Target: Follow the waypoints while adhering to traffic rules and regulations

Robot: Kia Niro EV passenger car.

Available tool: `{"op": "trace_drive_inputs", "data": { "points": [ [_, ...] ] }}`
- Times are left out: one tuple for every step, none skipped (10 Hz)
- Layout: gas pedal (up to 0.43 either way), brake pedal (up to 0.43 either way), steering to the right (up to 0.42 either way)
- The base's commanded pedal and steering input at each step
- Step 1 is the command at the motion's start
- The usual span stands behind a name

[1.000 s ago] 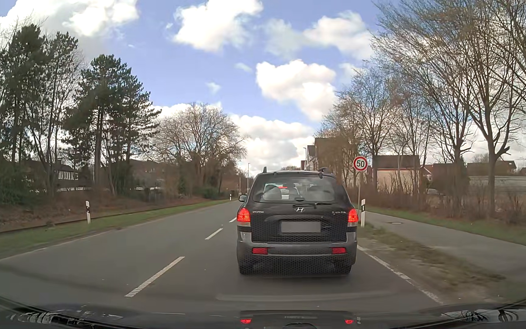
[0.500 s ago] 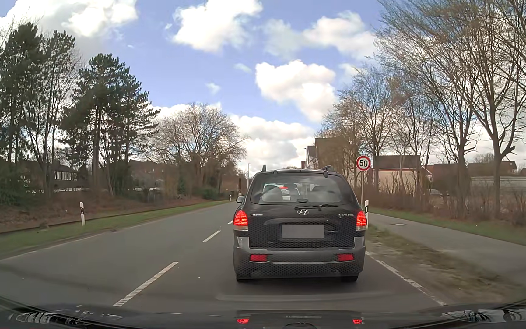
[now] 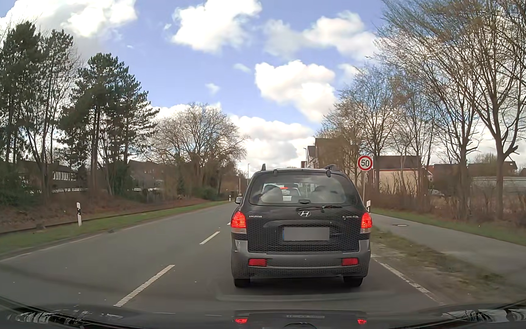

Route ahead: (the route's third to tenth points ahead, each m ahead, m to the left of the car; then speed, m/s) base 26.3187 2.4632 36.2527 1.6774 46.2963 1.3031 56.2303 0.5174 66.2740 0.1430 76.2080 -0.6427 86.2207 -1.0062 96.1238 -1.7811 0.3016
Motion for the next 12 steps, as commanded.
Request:
{"op": "trace_drive_inputs", "data": {
  "points": [
    [0.0, 0.213, 0.0],
    [0.0, 0.213, 0.0],
    [0.0, 0.213, 0.0],
    [0.0, 0.213, 0.0],
    [0.0, 0.213, 0.0],
    [0.0, 0.207, 0.0],
    [0.0, 0.213, 0.0],
    [0.0, 0.207, 0.0],
    [0.0, 0.207, 0.0],
    [0.0, 0.207, 0.0],
    [0.0, 0.207, 0.0],
    [0.0, 0.207, 0.0]
  ]
}}
